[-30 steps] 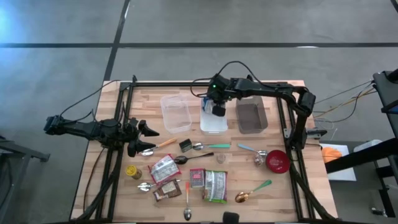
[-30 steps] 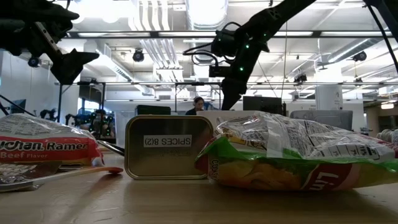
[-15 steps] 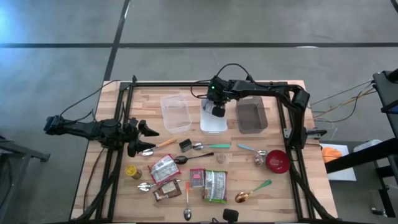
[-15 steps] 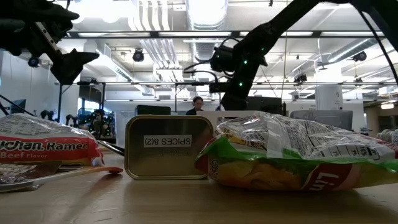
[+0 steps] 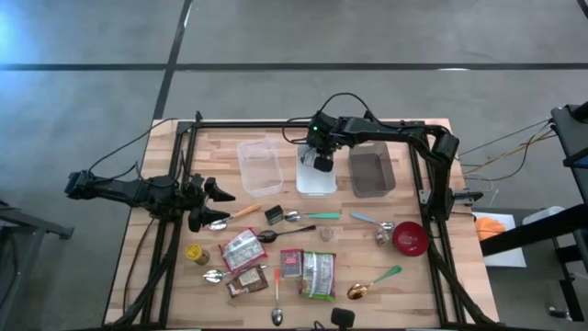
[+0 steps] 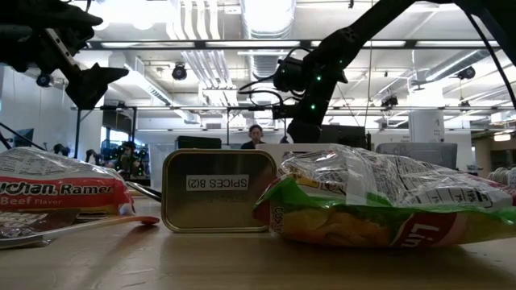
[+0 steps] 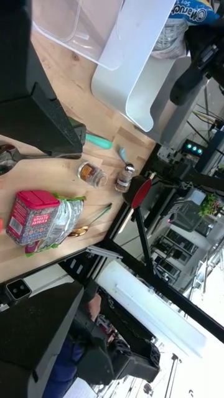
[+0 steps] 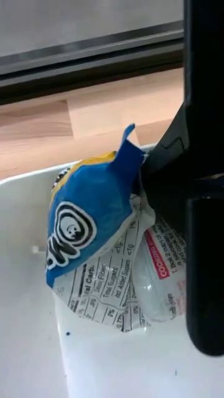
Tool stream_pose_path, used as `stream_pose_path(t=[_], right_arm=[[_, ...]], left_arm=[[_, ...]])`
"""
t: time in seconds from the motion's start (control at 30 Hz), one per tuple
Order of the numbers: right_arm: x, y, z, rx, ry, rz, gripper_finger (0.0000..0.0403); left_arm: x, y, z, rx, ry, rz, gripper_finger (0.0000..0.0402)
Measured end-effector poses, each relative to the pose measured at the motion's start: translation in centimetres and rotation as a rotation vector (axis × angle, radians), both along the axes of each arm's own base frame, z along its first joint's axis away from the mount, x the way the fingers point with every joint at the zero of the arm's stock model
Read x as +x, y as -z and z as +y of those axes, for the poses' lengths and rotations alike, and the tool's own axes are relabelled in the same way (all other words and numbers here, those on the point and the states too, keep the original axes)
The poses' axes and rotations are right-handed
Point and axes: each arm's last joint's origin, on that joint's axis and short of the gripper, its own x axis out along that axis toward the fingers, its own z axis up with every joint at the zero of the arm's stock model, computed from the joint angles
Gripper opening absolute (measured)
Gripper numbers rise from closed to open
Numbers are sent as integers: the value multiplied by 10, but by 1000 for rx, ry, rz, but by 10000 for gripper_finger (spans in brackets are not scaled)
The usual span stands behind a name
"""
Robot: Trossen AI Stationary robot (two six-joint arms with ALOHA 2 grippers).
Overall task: Pick & Place Food Item
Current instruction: Put the blue noodle pack into the white bin
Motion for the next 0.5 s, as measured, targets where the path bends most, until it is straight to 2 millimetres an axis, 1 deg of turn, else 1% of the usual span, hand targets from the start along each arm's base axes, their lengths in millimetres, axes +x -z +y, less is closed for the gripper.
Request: stream_pose_path(t=[0.2, 0.27, 0.37, 0.5], right_arm=[[-3, 1, 2, 31, -3, 27, 9], [-4, 1, 2, 43, 13, 33, 17], [-5, 1, 1, 55, 48, 25, 49], [-6, -1, 1, 53, 58, 19, 110]], left_arm=[[0, 0, 0, 0, 0, 0, 363], [0, 0, 0, 0, 0, 0, 363], [0, 0, 0, 0, 0, 0, 363], [0, 0, 0, 0, 0, 0, 363]])
